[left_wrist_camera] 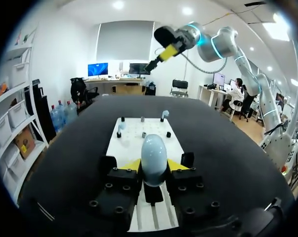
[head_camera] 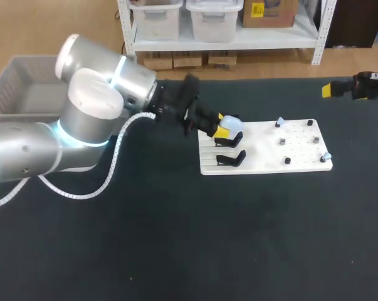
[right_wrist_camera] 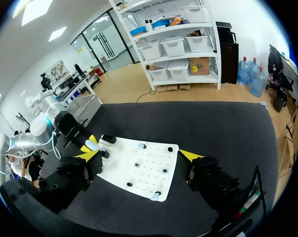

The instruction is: Pick up each earbud case from the left stands, insert the matching earbuds, close the lid, and place the case in the box.

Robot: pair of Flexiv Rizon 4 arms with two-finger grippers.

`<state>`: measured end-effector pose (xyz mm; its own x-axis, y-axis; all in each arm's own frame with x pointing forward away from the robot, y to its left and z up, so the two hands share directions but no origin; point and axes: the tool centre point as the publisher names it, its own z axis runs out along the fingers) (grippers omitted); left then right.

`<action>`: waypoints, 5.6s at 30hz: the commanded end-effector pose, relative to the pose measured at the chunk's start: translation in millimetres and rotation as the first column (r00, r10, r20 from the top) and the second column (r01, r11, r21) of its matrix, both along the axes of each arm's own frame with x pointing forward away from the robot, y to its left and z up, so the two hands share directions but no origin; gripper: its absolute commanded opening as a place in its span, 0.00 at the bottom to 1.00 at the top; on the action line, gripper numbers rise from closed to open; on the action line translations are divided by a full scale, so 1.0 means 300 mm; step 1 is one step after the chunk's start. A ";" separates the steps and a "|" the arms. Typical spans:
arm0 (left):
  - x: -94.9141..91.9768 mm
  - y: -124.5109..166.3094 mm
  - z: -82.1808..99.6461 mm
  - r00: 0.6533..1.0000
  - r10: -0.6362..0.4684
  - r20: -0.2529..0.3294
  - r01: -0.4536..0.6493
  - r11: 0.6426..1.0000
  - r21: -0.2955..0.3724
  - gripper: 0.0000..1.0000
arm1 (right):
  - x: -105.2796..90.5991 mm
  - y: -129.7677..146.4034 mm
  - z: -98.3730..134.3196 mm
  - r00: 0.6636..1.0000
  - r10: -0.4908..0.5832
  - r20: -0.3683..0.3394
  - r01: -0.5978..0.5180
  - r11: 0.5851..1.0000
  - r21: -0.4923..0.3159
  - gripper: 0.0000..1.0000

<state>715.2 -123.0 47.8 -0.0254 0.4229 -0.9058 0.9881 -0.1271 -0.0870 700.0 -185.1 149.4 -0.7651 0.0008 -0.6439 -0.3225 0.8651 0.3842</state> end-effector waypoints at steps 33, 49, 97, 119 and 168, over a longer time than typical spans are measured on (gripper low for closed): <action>-0.230 -0.006 0.296 0.994 0.008 0.111 0.034 0.928 -0.372 0.00 | -0.001 0.000 0.001 1.000 0.000 0.000 0.000 1.000 -0.001 1.00; -0.232 0.001 0.263 0.999 0.006 0.048 0.013 0.921 -0.390 0.00 | -0.001 0.000 0.001 1.000 0.000 0.000 0.000 1.000 -0.001 1.00; -0.238 0.010 0.241 0.999 0.031 0.036 -0.015 0.921 -0.390 0.00 | -0.309 0.535 0.094 0.958 0.287 -0.029 -0.287 0.958 -0.022 1.00; -0.238 0.010 0.241 0.999 0.031 0.036 -0.015 0.921 -0.390 0.00 | -0.299 0.672 -0.007 0.939 0.326 -0.106 -0.330 0.944 -0.020 1.00; -0.238 0.010 0.241 0.999 0.031 0.036 -0.015 0.921 -0.390 0.00 | -0.176 0.624 -0.065 0.965 0.220 -0.144 -0.231 0.971 -0.066 1.00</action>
